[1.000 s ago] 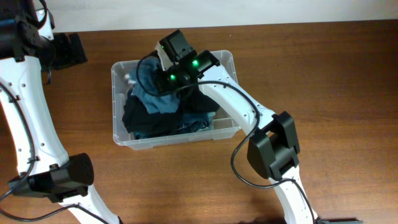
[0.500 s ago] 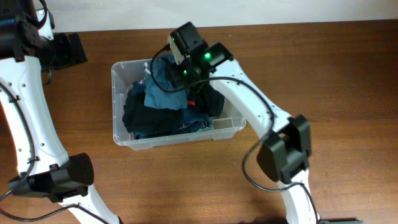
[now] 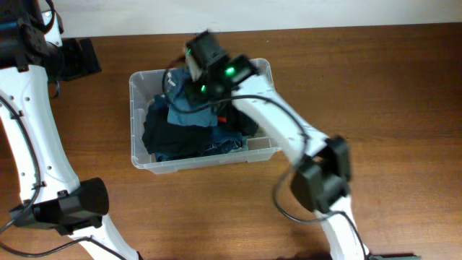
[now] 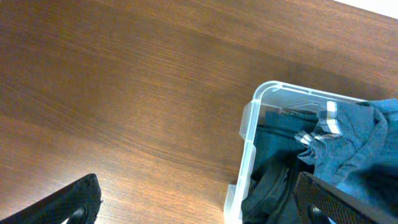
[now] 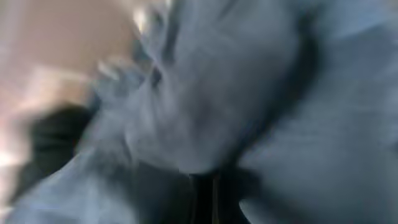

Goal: Pack container

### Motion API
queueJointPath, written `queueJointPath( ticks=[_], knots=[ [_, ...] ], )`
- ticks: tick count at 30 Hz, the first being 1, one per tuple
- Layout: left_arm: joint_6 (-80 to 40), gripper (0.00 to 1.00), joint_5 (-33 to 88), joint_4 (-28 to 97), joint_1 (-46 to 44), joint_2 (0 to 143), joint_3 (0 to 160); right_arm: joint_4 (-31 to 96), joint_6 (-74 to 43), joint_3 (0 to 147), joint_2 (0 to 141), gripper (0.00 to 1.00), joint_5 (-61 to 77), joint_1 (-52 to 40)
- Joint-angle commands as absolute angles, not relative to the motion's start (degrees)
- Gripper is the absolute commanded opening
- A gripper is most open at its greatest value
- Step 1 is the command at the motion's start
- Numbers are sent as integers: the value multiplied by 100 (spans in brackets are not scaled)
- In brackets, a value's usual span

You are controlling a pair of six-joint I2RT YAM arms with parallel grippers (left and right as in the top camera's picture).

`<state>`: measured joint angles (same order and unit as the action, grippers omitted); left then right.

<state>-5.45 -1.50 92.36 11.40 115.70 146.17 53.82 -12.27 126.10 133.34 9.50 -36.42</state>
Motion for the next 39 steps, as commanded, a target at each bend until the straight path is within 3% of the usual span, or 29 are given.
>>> queueJointPath(
  ticks=[1,3,7,10,12,22,30,39],
  knots=[
    [-532,99,-143,9227,1168,11550,14685,5583,-1227,12567,13747,4,989,-3632],
    [-532,99,-143,9227,1168,11550,14685,5684,-1227,12571,13727,5,989,-3632],
    [-532,99,-143,9227,1168,11550,14685,5800,-1122,12835,13111,29,993,-3632],
    [-532,99,-143,9227,1168,11550,14685,5924,-585,13310,12464,62,987,-3632],
    [-532,99,-143,9227,1168,11550,14682,6007,-242,13596,12007,98,976,-3618],
    [-532,99,-143,9227,1168,11550,14685,6834,-128,13721,9904,99,-1691,-2921],
    [-532,99,-143,9227,1168,11550,14685,7489,-130,13721,8593,99,-1308,-985],
    [-532,99,-143,9227,1168,11550,14682,7988,-64,12958,6882,98,-1308,45]
  ],
)
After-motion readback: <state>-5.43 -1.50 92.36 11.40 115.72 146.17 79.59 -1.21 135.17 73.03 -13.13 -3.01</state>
